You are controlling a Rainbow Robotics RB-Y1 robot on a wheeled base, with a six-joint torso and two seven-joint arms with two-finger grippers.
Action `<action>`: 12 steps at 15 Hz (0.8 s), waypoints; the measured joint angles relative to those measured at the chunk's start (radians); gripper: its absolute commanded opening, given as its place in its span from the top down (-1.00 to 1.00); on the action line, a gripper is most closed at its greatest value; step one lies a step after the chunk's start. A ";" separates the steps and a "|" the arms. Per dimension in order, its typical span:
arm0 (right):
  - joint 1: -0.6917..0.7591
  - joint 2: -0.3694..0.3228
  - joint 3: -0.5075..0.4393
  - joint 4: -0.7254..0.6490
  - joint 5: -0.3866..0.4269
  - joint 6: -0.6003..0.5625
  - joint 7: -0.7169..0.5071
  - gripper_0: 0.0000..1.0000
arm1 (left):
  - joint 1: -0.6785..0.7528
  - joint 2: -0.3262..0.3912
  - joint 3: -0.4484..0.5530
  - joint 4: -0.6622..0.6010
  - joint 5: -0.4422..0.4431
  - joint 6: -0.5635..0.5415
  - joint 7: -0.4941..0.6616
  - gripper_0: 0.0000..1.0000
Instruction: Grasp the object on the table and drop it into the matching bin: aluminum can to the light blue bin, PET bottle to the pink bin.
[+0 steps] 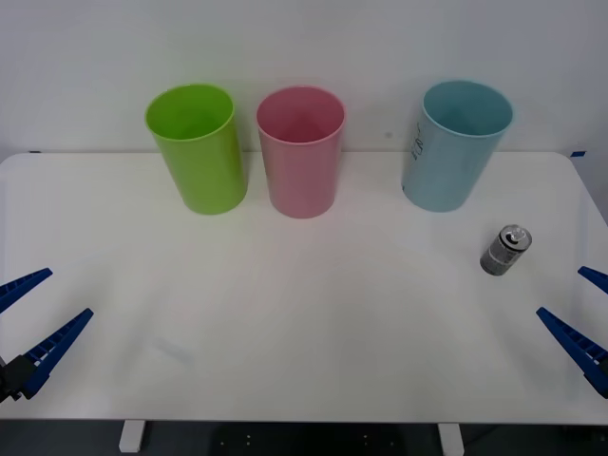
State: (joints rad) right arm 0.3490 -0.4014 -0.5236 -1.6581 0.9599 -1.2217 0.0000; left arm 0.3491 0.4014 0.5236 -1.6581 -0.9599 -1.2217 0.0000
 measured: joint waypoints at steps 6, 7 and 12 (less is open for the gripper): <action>0.037 0.013 -0.001 -0.009 -0.034 0.012 -0.001 -1.00 | 0.000 0.000 0.000 0.000 0.000 0.000 0.000 -1.00; 0.058 0.003 0.007 -0.024 -0.054 0.026 0.001 -1.00 | 0.000 0.000 0.000 0.000 0.000 0.000 0.000 -1.00; 0.152 -0.035 0.052 -0.032 -0.129 0.120 0.051 -1.00 | 0.000 0.000 0.000 0.000 0.000 0.000 0.000 -1.00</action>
State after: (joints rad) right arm 0.5011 -0.4367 -0.4716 -1.6899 0.8313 -1.1016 0.0509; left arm 0.3490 0.4014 0.5236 -1.6580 -0.9599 -1.2217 0.0000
